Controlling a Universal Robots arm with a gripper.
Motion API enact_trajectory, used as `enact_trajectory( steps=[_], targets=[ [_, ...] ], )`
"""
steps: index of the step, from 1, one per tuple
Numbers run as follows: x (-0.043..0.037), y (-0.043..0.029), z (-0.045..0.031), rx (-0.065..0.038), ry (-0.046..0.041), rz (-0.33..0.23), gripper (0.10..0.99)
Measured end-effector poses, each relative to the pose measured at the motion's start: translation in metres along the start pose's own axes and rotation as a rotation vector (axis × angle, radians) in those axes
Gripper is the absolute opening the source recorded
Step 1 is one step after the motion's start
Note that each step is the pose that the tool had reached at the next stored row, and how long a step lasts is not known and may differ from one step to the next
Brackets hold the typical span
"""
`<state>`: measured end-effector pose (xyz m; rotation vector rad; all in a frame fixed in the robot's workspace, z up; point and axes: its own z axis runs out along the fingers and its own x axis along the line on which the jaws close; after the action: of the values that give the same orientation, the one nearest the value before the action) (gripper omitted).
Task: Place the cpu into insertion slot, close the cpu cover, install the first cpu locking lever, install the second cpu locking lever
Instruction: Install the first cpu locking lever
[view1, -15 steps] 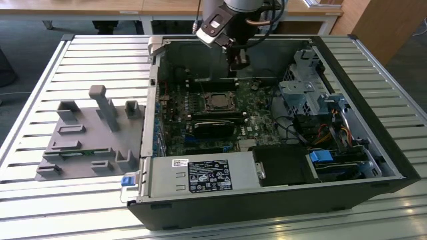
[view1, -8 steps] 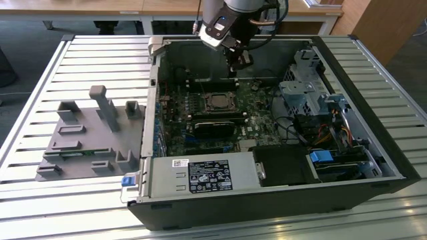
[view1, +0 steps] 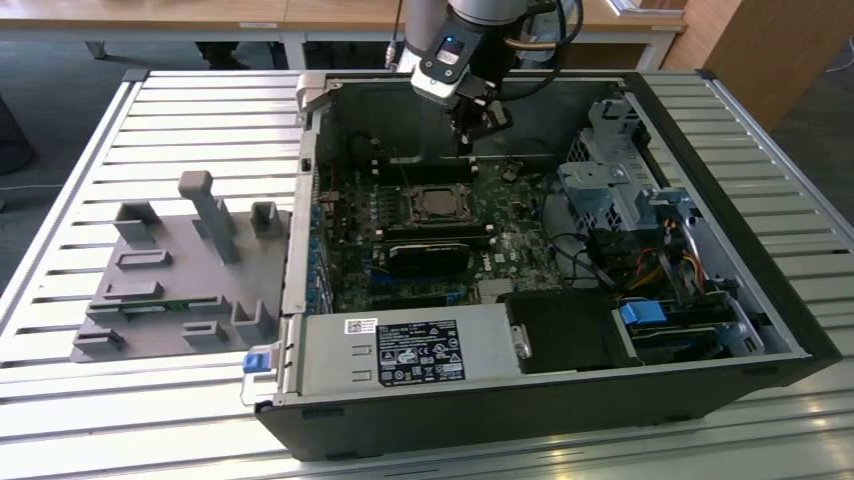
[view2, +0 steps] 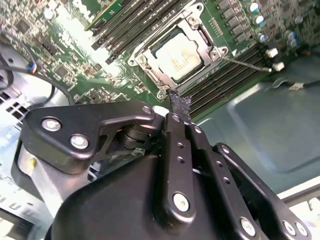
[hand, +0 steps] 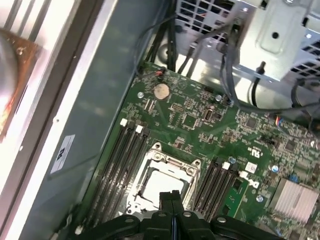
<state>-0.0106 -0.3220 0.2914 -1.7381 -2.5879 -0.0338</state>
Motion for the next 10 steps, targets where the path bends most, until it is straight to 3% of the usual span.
enact_trajectory(
  steps=[10],
  targets=[
    [0.0000,0.0000,0.0000,0.004,0.0007,-0.120,0.106]
  ],
)
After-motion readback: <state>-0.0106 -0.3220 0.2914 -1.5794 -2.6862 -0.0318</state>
